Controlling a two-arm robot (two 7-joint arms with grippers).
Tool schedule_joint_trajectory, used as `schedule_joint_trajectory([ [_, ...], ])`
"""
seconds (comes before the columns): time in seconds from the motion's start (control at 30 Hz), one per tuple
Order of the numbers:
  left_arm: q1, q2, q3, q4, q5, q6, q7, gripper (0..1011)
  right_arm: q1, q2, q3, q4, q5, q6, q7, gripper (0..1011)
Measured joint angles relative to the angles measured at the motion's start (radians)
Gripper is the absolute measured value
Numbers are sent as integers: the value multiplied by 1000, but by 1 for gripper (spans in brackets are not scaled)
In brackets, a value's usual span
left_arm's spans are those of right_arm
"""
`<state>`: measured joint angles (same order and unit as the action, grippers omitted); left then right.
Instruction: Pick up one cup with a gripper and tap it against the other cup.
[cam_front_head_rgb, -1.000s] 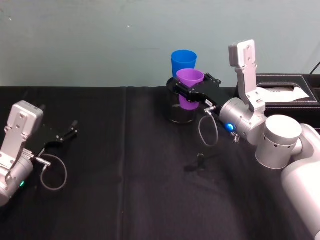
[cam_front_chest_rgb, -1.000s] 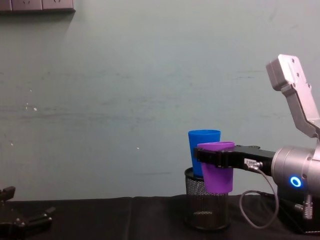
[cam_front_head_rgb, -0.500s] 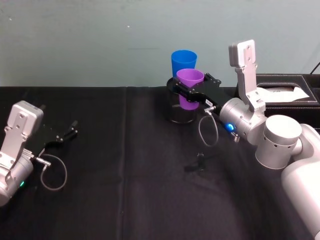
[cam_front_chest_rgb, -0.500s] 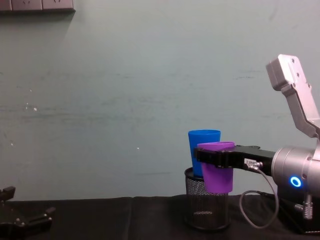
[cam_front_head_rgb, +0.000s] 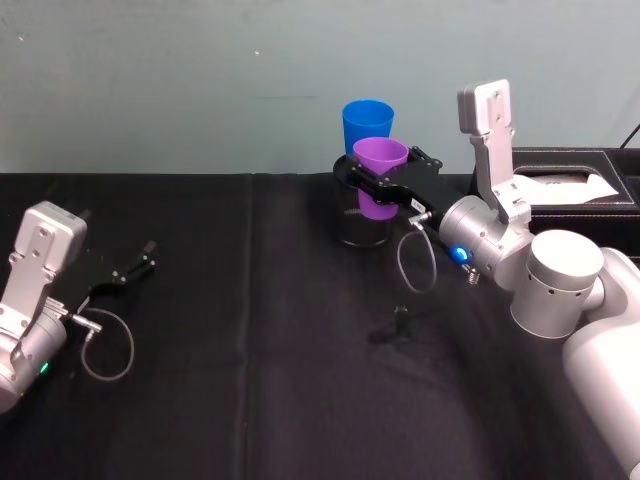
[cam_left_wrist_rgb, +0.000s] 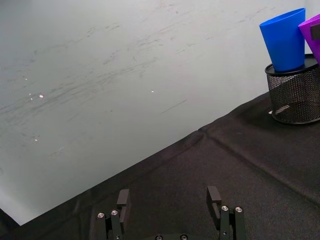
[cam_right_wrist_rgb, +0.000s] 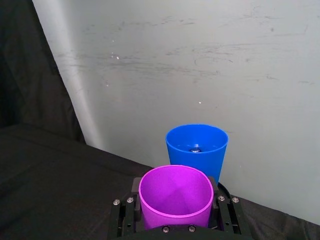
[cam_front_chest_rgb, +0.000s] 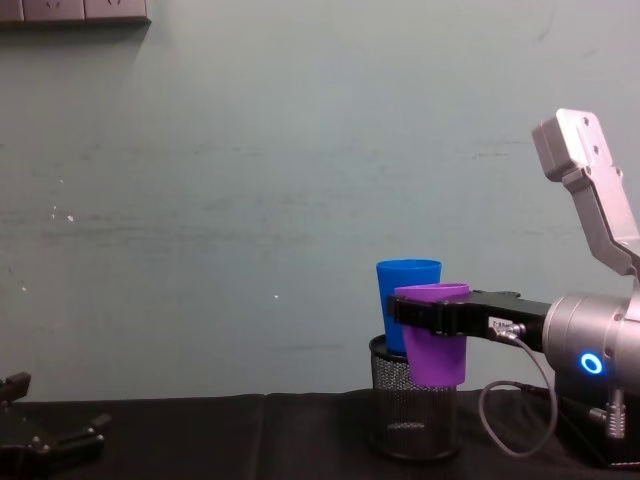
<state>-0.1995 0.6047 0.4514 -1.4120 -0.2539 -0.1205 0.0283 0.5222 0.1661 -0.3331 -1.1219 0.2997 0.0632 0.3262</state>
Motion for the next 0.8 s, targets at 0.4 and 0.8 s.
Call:
schedule_joint_trajectory([
  [0.4,0,0,0,0,0,0,0,1000,0,0,0,0,0,0,0,746],
  [0.8,0,0,0,0,0,0,0,1000,0,0,0,0,0,0,0,746],
])
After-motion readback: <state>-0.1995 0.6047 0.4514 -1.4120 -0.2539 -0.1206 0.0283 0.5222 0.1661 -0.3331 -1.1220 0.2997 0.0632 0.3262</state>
